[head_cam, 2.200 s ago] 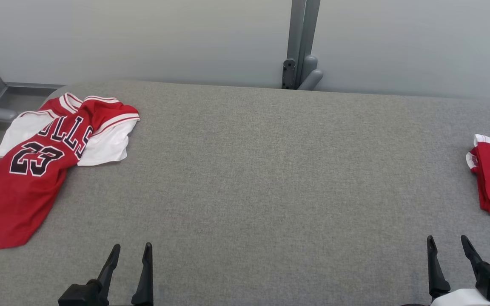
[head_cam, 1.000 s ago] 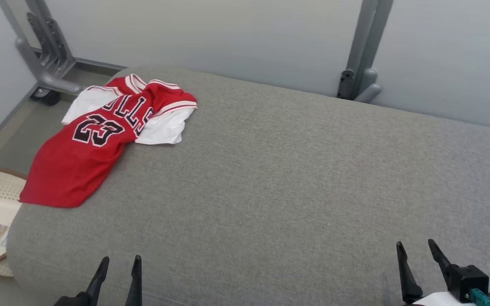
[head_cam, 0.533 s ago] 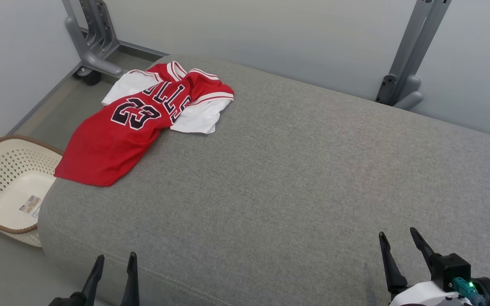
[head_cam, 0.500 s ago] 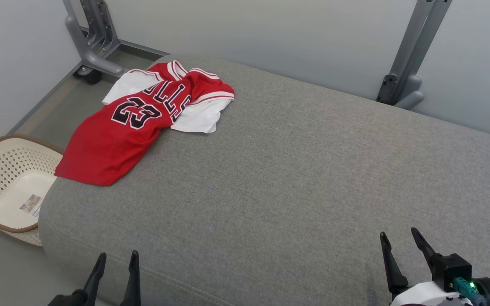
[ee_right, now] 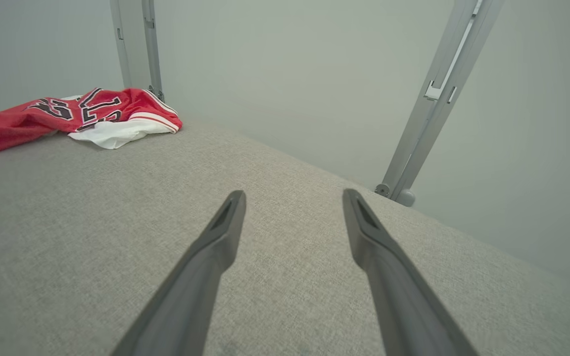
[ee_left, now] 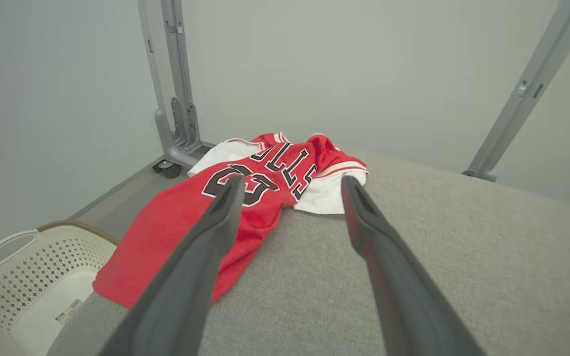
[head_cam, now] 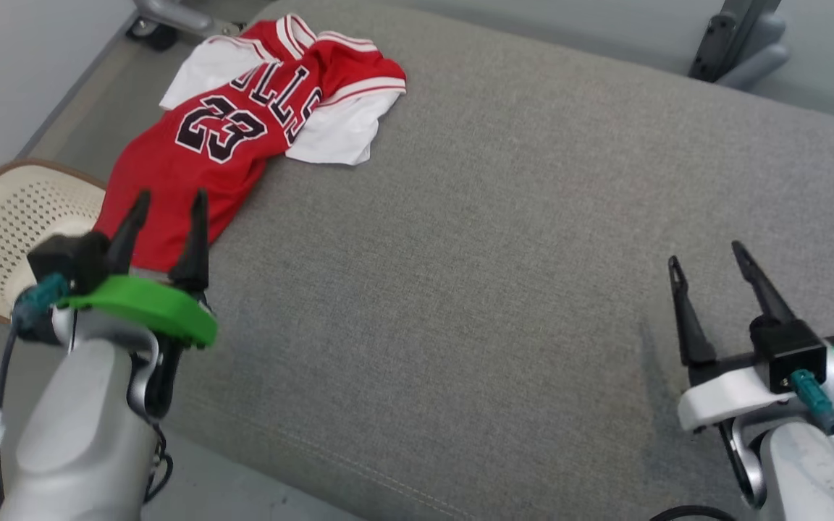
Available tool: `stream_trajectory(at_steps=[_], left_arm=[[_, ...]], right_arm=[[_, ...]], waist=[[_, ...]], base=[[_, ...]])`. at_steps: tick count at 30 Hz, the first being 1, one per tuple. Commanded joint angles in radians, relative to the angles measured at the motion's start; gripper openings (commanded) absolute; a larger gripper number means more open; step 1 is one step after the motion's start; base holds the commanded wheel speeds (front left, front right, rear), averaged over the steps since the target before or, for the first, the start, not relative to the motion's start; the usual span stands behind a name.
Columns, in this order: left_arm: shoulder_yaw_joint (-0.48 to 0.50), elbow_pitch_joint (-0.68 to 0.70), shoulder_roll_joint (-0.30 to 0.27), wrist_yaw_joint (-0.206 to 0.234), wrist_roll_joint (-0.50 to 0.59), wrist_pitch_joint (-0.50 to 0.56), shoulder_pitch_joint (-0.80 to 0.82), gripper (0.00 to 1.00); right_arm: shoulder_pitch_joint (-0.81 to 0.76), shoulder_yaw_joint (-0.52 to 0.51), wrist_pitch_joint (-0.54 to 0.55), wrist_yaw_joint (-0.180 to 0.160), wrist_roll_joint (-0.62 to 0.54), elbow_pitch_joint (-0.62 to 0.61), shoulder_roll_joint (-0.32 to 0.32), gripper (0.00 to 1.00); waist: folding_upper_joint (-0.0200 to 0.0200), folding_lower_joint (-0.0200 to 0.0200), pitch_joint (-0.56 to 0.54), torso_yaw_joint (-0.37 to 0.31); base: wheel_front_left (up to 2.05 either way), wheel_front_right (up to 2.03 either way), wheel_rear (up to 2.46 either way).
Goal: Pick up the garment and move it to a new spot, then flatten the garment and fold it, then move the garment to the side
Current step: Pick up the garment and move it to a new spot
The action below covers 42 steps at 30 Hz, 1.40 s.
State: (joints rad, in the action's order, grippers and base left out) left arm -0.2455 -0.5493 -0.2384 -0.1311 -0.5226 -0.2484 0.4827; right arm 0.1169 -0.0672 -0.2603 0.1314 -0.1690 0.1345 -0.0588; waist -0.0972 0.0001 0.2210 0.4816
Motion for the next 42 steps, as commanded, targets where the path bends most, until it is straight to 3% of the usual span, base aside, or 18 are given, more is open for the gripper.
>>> stream_trajectory(at_steps=[1, 9, 20, 21, 23, 32, 42], left_arm=[[-0.035, -0.074, -0.002, 0.000, -0.022, -0.005, 0.106, 1.00], [-0.134, -0.350, -0.020, 0.000, -0.157, -0.012, 0.385, 1.00], [-0.180, -0.591, -0.091, 0.001, -0.242, -0.016, 0.460, 1.00], [-0.181, -0.604, -0.098, 0.001, -0.252, -0.016, 0.459, 0.87], [-0.189, -0.620, -0.104, 0.001, -0.265, -0.012, 0.452, 0.00], [-0.255, -0.569, -0.116, 0.000, -0.322, -0.013, 0.426, 0.00], [-0.456, -0.315, -0.152, 0.000, -0.342, -0.010, 0.406, 0.00]], right_arm=[[0.033, -0.014, -0.003, -0.002, -0.020, -0.021, -0.022, 1.00], [0.103, 0.027, -0.002, -0.002, -0.064, -0.087, -0.039, 1.00], [0.088, 0.015, 0.002, -0.002, -0.058, -0.123, -0.021, 1.00], [0.083, 0.014, 0.003, -0.002, -0.056, -0.122, -0.020, 1.00], [0.075, 0.012, 0.004, -0.002, -0.055, -0.118, -0.018, 1.00], [0.072, 0.009, 0.005, -0.002, -0.023, -0.103, -0.002, 1.00], [0.074, 0.055, -0.002, -0.002, 0.079, -0.071, 0.009, 1.00]], waist=[[-0.0003, -0.0001, 0.317, -0.046], [-0.0003, -0.0001, 0.475, -0.088], [-0.0003, -0.0001, 0.491, -0.155], [-0.0003, -0.0001, 0.489, -0.159], [-0.0003, -0.0001, 0.482, -0.165], [-0.0003, -0.0001, 0.423, -0.174], [-0.0003, -0.0001, 0.283, -0.219]], base=[[0.00, 0.00, 0.00], [0.00, 0.00, 0.00], [0.00, 0.00, 0.00], [0.00, 0.00, 0.00], [0.00, 0.00, 0.00], [0.00, 0.00, 0.00], [0.00, 0.00, 0.00]])
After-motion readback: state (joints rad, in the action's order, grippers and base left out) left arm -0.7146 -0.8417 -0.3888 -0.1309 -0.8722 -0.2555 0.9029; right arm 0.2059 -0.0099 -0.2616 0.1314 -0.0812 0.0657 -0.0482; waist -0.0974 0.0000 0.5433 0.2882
